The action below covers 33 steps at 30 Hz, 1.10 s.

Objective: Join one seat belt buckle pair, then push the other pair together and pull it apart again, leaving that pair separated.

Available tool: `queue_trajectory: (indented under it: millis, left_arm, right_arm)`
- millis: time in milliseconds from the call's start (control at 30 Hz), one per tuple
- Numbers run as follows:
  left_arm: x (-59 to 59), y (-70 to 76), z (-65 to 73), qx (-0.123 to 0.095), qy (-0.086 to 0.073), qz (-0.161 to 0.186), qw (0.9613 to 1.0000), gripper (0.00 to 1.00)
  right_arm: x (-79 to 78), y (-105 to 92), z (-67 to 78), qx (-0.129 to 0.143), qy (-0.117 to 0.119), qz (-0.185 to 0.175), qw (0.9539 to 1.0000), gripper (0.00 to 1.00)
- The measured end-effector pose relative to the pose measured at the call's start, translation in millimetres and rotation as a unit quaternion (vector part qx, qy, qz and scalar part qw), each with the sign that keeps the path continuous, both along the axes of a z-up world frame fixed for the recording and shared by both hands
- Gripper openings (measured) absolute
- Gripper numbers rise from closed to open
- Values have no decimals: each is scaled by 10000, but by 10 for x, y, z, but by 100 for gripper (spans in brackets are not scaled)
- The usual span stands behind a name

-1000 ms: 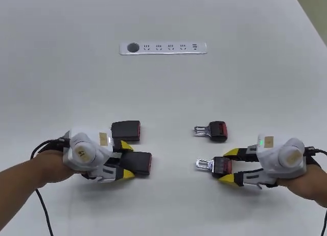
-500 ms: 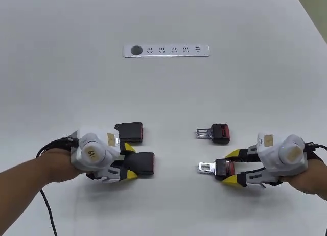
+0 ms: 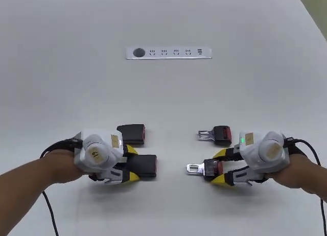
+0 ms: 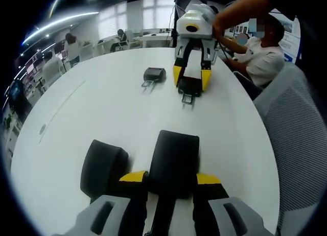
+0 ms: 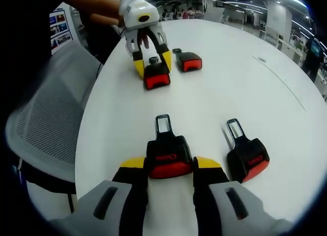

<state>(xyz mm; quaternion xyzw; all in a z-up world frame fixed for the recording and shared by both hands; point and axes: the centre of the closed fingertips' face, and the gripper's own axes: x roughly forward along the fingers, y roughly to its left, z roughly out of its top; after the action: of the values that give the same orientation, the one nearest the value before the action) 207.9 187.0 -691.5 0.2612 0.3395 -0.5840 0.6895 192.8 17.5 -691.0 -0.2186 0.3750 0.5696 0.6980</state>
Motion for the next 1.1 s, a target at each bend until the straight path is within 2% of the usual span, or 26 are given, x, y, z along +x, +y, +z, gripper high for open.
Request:
queue_trajectory:
  millis: [333,533,600,633,667,733,767,833,867,1000,1100]
  left_arm:
    - [-12,4,-10,107,20,-46,9999,35]
    - [-16,-1,-3,114,34,-20,9999,35]
    - [-11,-1,-4,135,40,-41,9999,35]
    - [-10,-1,-1,126,92,0,9999,35]
    - [-18,-12,8,52,223,159,9996,35]
    - [-9,9,-8,140,86,-58,9998,35]
    - [-8,6,-8,134,123,-11,9998,35]
    - [-22,3,-10,184,70,-86,9998,35]
    - [-35,10,-15,264,52,-143,9995,35]
    - [-15,12,-16,263,51,-162,9995,34]
    - [-13,12,-17,256,57,-144,9996,34]
  right_arm:
    - [62,376,-36,198,-92,206,9995,33]
    - [65,655,-49,455,-165,199,9986,33]
    - [74,707,-37,565,-94,135,9983,33]
    - [73,731,-25,645,-38,129,9978,33]
    - [81,752,-19,673,-45,128,9976,33]
    - [71,783,-19,643,-74,185,9977,33]
    - [92,808,-11,670,-56,168,9976,33]
    - [103,857,5,698,-72,151,9974,33]
    - [61,910,15,729,-8,146,9972,33]
    - [62,861,9,689,-58,164,9975,33]
    - [55,888,17,719,41,100,9974,32]
